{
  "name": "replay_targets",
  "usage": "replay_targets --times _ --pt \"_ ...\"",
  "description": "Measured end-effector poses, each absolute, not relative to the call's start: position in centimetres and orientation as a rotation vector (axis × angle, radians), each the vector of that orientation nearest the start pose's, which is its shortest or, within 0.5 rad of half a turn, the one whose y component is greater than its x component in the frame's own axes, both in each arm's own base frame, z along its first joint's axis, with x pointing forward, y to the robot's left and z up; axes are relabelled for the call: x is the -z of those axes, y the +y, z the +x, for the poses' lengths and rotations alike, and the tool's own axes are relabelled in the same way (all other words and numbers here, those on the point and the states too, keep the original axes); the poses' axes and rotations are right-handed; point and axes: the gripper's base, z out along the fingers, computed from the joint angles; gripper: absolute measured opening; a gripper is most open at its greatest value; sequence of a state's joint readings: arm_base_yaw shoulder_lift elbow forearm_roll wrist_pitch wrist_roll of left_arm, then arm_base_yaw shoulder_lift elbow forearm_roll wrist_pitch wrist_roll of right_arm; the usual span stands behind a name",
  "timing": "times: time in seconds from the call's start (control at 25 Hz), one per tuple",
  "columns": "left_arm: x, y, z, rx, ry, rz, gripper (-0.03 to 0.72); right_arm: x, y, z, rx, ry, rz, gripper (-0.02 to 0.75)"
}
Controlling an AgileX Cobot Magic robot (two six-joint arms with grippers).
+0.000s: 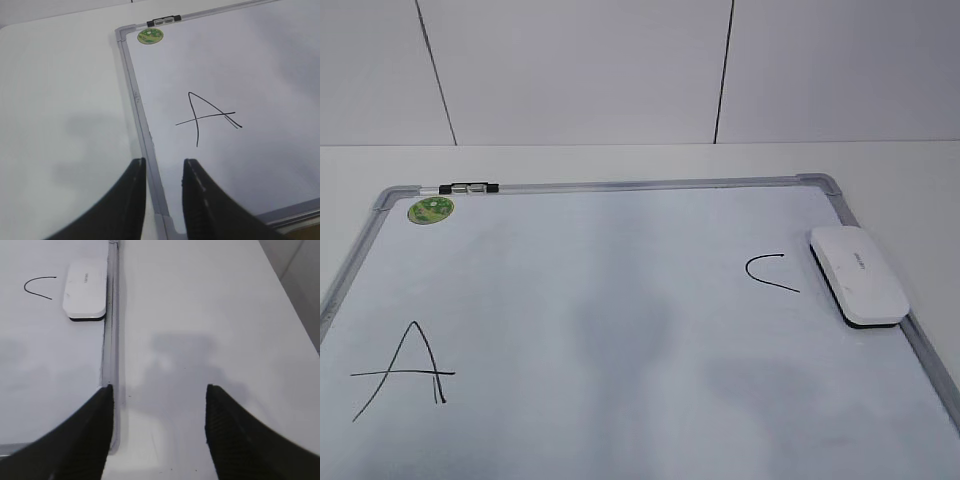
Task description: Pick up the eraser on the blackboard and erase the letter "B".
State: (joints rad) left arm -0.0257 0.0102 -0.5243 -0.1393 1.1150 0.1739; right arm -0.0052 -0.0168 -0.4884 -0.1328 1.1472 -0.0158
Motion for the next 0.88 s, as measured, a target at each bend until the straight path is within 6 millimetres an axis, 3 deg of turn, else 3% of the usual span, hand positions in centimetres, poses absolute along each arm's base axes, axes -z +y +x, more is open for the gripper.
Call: replay_targets --times 0.88 --pt "-28.03 -1.10 -0.92 0.077 2.066 0.221 0.199 -26.78 -1.14 -1.05 0.184 2.122 0.012 0.441"
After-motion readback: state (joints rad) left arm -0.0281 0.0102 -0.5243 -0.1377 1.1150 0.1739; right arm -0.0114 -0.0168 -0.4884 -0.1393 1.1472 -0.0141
